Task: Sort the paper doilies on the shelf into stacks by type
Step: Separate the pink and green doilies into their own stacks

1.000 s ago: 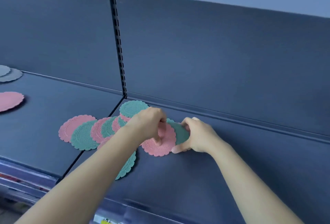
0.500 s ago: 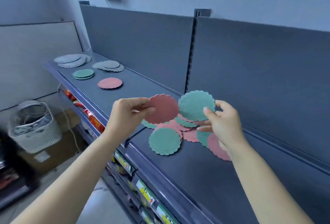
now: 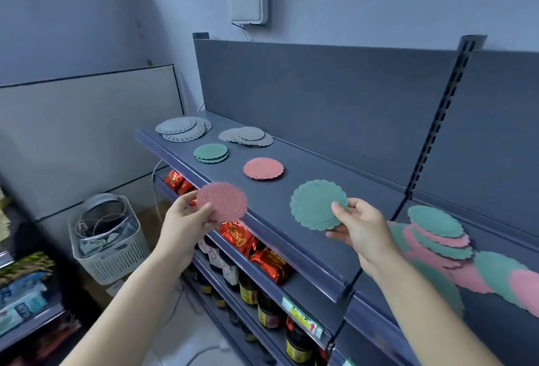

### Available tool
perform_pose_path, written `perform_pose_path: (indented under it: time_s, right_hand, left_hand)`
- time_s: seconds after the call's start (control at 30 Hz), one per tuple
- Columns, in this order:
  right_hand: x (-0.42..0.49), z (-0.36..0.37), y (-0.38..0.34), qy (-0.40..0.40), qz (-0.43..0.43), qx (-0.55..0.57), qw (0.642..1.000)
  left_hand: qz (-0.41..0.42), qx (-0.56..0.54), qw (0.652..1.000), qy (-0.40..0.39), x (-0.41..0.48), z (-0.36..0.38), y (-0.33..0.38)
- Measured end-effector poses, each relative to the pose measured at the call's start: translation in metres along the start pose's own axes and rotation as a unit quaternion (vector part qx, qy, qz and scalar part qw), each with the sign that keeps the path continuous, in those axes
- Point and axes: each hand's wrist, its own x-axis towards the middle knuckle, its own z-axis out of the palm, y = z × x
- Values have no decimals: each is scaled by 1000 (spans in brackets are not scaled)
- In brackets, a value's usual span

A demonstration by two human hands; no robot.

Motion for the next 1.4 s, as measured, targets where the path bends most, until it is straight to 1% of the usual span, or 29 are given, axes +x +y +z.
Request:
perform_pose_path:
  time_s: [0.1,0.17,0.23,0.3,0.33,0.37,0.43,0.47,0.5,0.53,0.6,0.63,0.67,0.7,0.77,0.8,0.93,1.0,1.03,1.07,1.1,1.13,1.17,1.2,1.23,1.27,1.33,1.4]
  right_hand:
    - [21,15,2,12,3,7,1000]
    - [40,21,0,20,10,-6,1000]
    - [64,28,-2,18,9,-24,1000]
    - [89,36,-5,14,9,-38,999]
    - [102,40,-8,15,9,-39,999]
    - [115,45,-12,15,11,-39,999]
    - [140,57,-17,17,15,-37,999]
    - [153,64,-18,17,15,-36,999]
    - [164,72,-20,14,14,-36,999]
    - [175,81,-21,10,14,-37,999]
    - [194,103,-21,-1,16,-36,999]
    - [203,115,-20,-9,16,-36,999]
    - [211,129,-19,-17,17,-35,999]
    - [219,144,-17,-26,18,-36,999]
    - [235,177,-13,-44,21,-40,998]
    - [242,194,-11,-50,23,-39,998]
    - [262,256,-5,-62,22,-46,997]
    - [270,282,4,-58,22,-110,992]
    - [274,292,11,-44,10,-178,983]
    - [278,301,18,-29,-10,-275,961]
    - [281,307,24,-23,-32,-389,920]
    - [282,312,28,-27,-49,-479,876]
    - [281,315,30,-32,-63,-521,851]
    - [279,317,30,-32,-68,-530,845]
    - [276,318,29,-24,-70,-526,847]
    - [271,318,26,-8,-76,-520,851]
    - [260,314,23,24,-81,-519,850]
    - [245,305,19,51,-76,-533,841]
  left_hand:
    - [-7,-7,999,-43,52,17,5]
    - [8,2,998,-66,88,36,5]
    - [37,50,995,-75,128,57,2]
    - [77,149,983,-74,167,75,-1]
    - [102,220,967,-82,185,82,-2]
    - [131,303,939,-99,200,88,-3]
    - [192,448,860,-153,220,96,-4]
    - [215,484,829,-180,228,97,-5]
    - [226,506,810,-194,235,97,-4]
    - [237,519,799,-192,241,94,-1]
    - [266,529,787,-173,255,83,10]
    - [277,525,786,-170,261,77,16]
    - [275,506,797,-179,268,72,21]
    - [249,462,828,-198,274,67,27]
    - [152,322,900,-250,288,59,37]
    - [111,261,922,-263,299,53,41]
    - [71,201,944,-253,355,20,49]
    - [41,186,941,-279,383,2,52]
    - [38,209,931,-296,394,-6,52]
    - [55,268,912,-307,404,-12,51]
    - [97,356,876,-309,413,-18,49]
    - [154,454,823,-303,419,-23,48]
    - [212,532,767,-291,423,-26,47]
    - [261,573,726,-276,426,-28,48]
    - [297,584,707,-267,428,-27,51]
    - [323,576,702,-266,429,-26,53]
    - [359,549,696,-292,428,-17,58]
    - [399,535,673,-320,421,-3,59]
